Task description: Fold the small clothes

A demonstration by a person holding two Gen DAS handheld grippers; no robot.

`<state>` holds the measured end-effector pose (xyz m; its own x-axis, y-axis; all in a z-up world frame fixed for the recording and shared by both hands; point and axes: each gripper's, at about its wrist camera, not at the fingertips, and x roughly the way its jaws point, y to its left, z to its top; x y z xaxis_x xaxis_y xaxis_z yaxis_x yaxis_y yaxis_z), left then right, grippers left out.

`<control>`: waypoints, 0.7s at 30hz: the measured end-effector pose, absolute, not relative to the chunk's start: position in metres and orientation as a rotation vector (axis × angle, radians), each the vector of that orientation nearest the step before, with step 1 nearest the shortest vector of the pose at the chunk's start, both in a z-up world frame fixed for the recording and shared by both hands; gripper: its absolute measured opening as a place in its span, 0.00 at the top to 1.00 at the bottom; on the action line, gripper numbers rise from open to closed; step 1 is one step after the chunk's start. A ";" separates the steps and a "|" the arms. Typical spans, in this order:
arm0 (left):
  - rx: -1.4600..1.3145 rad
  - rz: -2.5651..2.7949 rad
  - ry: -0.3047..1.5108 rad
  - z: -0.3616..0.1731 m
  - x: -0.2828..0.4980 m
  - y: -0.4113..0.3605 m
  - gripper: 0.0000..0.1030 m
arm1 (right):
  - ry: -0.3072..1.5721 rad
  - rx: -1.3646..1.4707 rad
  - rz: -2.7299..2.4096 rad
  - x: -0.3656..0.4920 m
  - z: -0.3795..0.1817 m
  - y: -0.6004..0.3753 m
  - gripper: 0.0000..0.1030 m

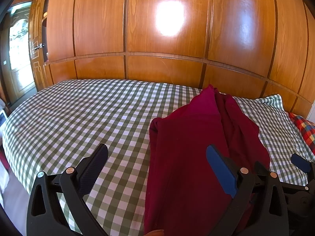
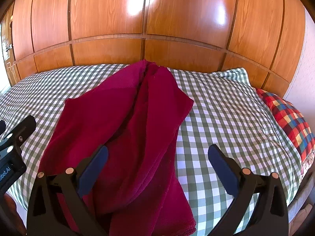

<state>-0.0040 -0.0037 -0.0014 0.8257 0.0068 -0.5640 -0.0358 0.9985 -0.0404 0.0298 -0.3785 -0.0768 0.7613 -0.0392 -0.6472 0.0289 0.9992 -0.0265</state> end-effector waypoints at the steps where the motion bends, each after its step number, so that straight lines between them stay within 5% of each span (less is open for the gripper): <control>1: -0.049 0.022 0.599 -0.001 -0.005 -0.004 0.04 | 0.706 -0.014 -0.036 0.030 -0.077 -0.379 0.02; 21: -0.041 0.023 0.594 0.003 -0.007 -0.001 0.04 | 0.710 -0.007 -0.027 0.026 -0.076 -0.381 0.02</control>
<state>-0.0067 -0.0014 0.0029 0.8286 0.0102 -0.5597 -0.0337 0.9989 -0.0315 0.0259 -0.3807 -0.0765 0.7583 -0.0270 -0.6514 0.0220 0.9996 -0.0158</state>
